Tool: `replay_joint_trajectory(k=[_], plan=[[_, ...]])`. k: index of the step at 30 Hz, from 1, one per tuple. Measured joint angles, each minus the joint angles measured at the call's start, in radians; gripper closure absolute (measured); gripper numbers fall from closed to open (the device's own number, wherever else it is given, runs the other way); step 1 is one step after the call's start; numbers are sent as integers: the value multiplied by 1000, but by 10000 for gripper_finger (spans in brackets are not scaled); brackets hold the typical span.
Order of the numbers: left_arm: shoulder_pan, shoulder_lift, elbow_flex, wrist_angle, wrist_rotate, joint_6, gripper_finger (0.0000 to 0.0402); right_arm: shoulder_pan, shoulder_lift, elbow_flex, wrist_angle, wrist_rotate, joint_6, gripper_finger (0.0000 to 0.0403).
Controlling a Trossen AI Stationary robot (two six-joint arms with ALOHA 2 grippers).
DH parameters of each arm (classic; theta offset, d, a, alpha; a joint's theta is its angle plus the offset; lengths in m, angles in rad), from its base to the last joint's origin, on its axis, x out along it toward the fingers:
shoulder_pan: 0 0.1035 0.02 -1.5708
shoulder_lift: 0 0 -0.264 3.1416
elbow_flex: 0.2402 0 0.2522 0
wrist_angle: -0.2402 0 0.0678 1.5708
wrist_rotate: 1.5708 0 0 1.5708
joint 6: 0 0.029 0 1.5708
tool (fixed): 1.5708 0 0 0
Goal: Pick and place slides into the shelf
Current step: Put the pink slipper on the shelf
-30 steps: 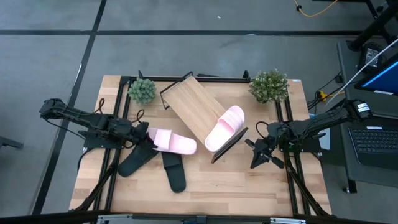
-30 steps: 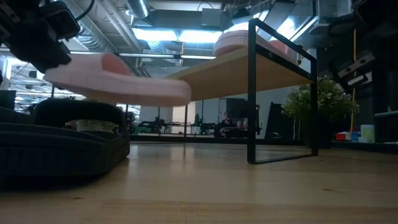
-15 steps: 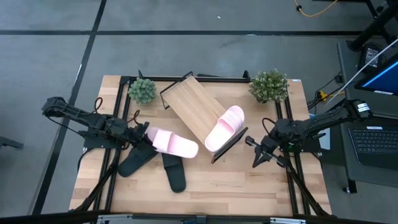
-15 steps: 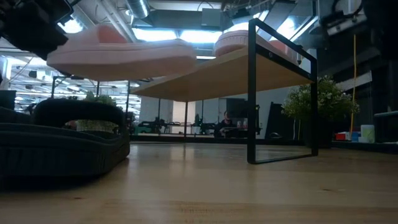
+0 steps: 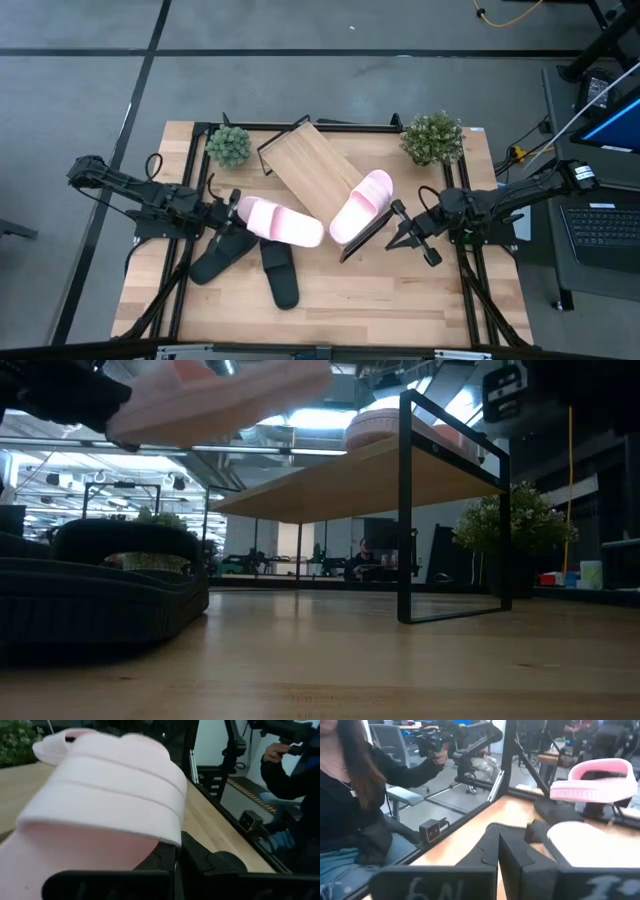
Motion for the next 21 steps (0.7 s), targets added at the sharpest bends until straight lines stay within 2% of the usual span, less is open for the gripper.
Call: replay_joint_trajectory(k=[9, 15, 21], plan=[[0, 0, 0, 8, -57, 30, 401, 0, 0, 19, 1, 3, -62, 395], [1, 0, 0, 47, -137, 83, 401, 0, 0, 19, 31, 122, -118, 395], [19, 2, 0, 163, -182, 176, 401, -1, 0, 20, 109, 158, -143, 395]])
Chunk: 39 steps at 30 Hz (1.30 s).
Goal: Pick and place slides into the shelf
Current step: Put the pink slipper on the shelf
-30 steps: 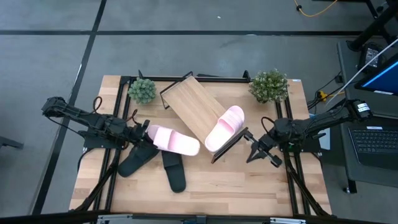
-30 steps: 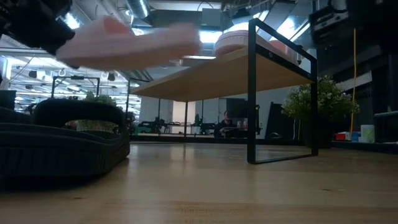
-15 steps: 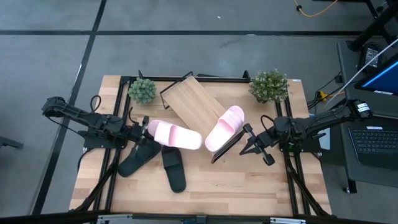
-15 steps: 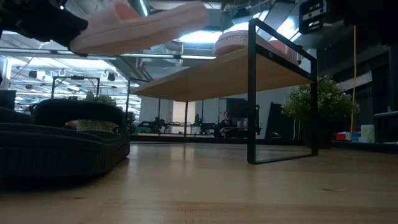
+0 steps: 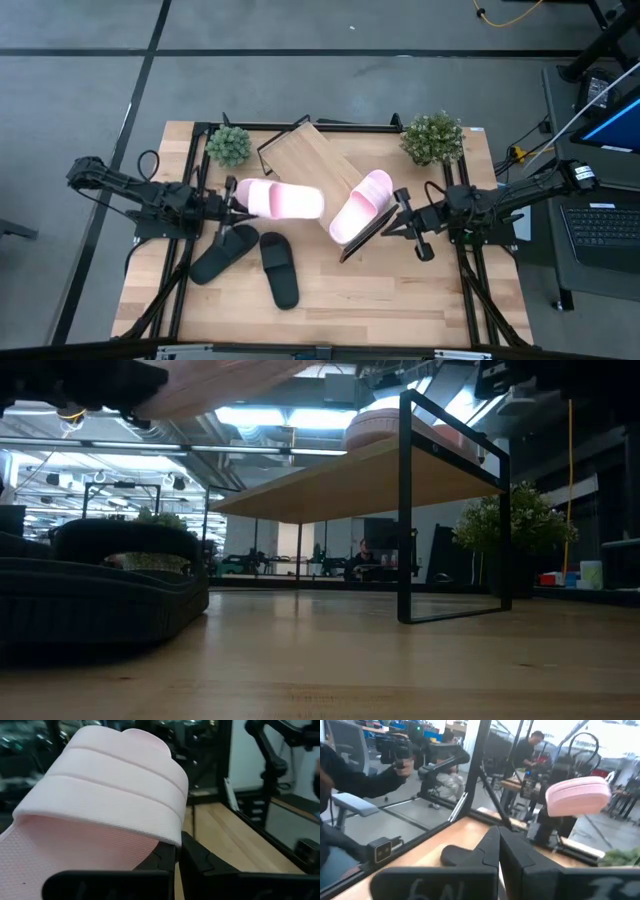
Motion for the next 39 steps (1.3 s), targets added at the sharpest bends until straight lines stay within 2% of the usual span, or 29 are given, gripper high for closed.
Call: replay_joint_trajectory(k=[3, 7, 13, 17, 24, 30, 39], plan=[[41, 13, 0, 20, -1, -3, 401, -1, 0, 0, 30, 15, -40, 395], [118, 82, 0, 71, 2, -22, 401, -17, 0, 12, 31, 129, -73, 395], [244, 250, 111, 49, 123, -17, 401, -78, 26, 151, -169, 137, -46, 395], [322, 357, 265, -90, 245, 31, 401, -122, 58, 290, -396, 103, -50, 395], [412, 471, 519, -372, 363, 119, 401, -165, 106, 491, -704, 43, -156, 395], [456, 497, 666, -536, 432, 192, 401, -181, 121, 579, -774, 42, -162, 395], [517, 580, 752, -606, 517, 196, 401, -199, 148, 595, -721, 68, -388, 396]])
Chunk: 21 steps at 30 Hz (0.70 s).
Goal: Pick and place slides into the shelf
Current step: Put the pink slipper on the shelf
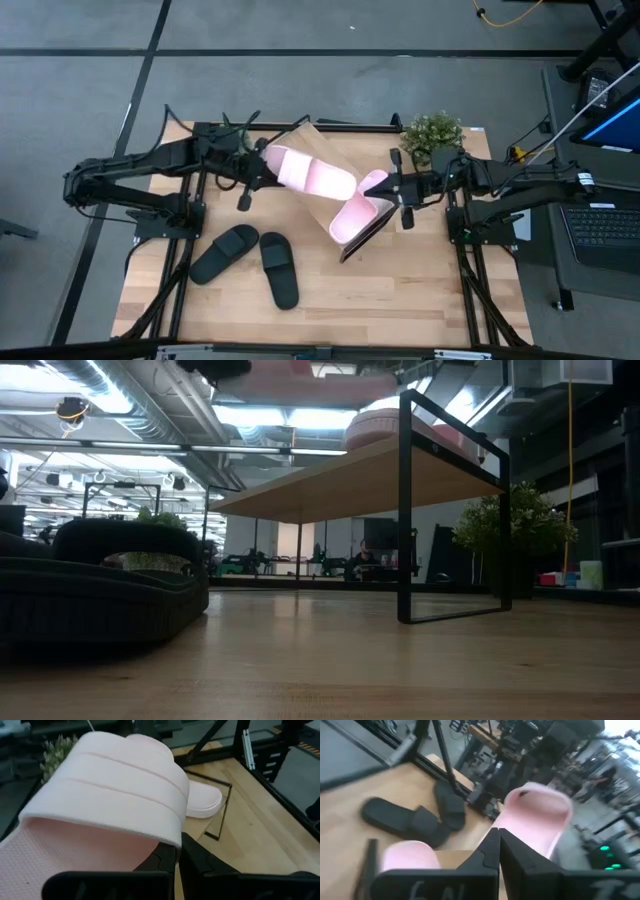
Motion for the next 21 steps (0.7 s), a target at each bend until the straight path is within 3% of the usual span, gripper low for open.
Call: replay_joint_trajectory(k=[10, 21], plan=[[65, 183, 117, -12, 78, 74, 401, -38, 124, 12, 78, 138, -111, 396], [123, 195, 147, -40, 102, 80, 401, -52, 190, 175, 35, 234, -188, 395]])
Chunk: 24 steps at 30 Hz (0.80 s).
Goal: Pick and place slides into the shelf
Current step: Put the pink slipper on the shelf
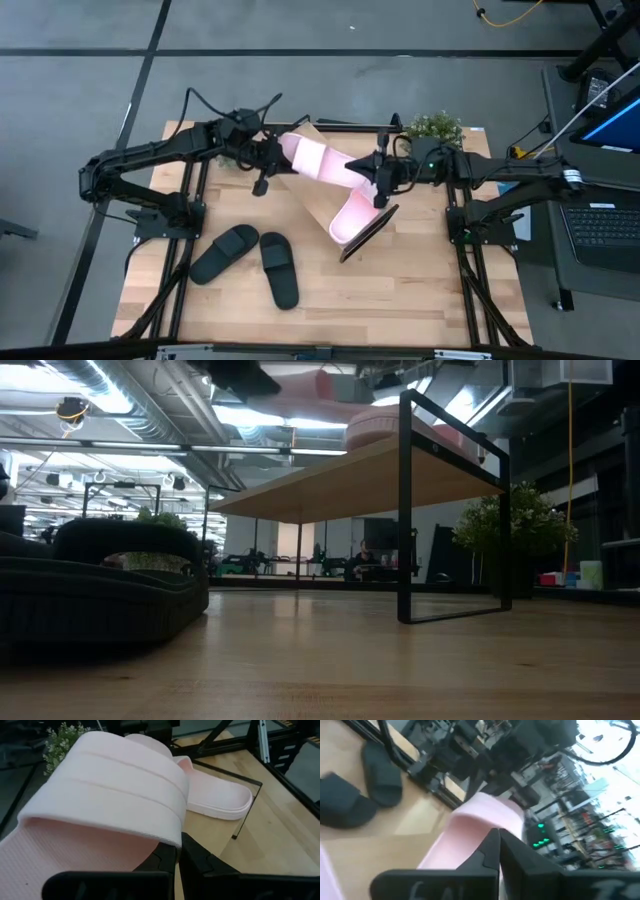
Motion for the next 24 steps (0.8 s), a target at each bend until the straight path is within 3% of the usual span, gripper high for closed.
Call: replay_joint_trajectory(k=[9, 17, 24], plan=[[24, 0, 0, 0, 33, 45, 401, 0, 67, 0, 13, 85, -170, 338], [25, 0, 0, 5, 33, 45, 401, 0, 137, 0, 170, 93, -343, 273], [25, 0, 0, 5, 33, 42, 401, 0, 192, 0, 225, 93, -414, 260]])
